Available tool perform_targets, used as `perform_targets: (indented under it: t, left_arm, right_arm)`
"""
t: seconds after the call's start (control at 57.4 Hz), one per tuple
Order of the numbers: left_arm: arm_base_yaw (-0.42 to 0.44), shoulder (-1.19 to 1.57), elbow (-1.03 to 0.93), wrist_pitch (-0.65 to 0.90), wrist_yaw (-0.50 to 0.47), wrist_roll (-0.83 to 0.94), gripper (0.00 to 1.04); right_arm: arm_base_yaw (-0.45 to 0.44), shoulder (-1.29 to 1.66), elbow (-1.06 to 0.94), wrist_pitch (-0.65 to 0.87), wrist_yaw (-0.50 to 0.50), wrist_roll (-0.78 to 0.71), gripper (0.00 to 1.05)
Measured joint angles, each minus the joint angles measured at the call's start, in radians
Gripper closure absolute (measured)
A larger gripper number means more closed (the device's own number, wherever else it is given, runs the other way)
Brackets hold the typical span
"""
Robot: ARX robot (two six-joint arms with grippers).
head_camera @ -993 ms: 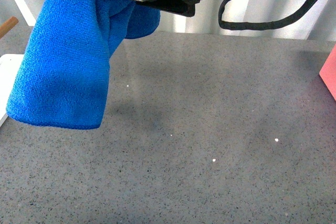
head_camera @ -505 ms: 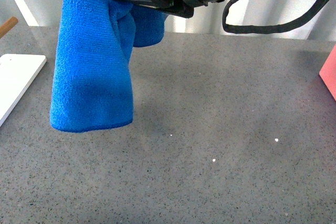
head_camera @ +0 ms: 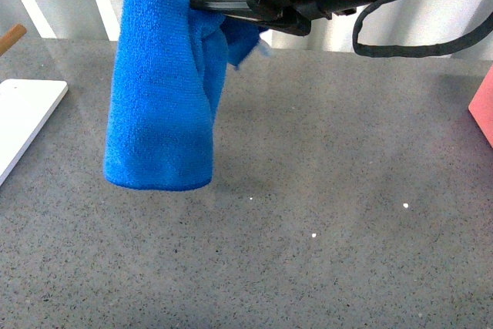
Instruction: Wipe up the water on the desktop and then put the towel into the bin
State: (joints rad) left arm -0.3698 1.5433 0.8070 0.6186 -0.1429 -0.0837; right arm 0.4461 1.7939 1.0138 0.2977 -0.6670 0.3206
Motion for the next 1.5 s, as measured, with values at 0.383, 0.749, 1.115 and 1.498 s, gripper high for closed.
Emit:
perform_targets:
  t: [0.383,0.749,1.115,1.498]
  left_arm:
    - [0.143,-0.266,-0.417,0.257,-0.080,0.069,1.01]
    - [0.248,-0.525,-0.640,0.225,0.027,0.076,1.01]
    - [0.367,-0.764,-0.771,0.130,0.139,0.076,1.01]
    - [0.368,-1.006,-0.785,-0.087,0.142,0.076,1.01]
  right_arm:
    - [-0.011,-0.018,-0.021,-0.023,0.019,0.000,1.01]
    - [-0.052,-0.082,-0.048,-0.053,0.038,-0.010,1.01]
    - [-0.069,-0.115,-0.050,-0.084,0.080,-0.010,1.01]
    - [-0.066,-0.141,-0.050,-0.151,0.113,-0.037,1.01]
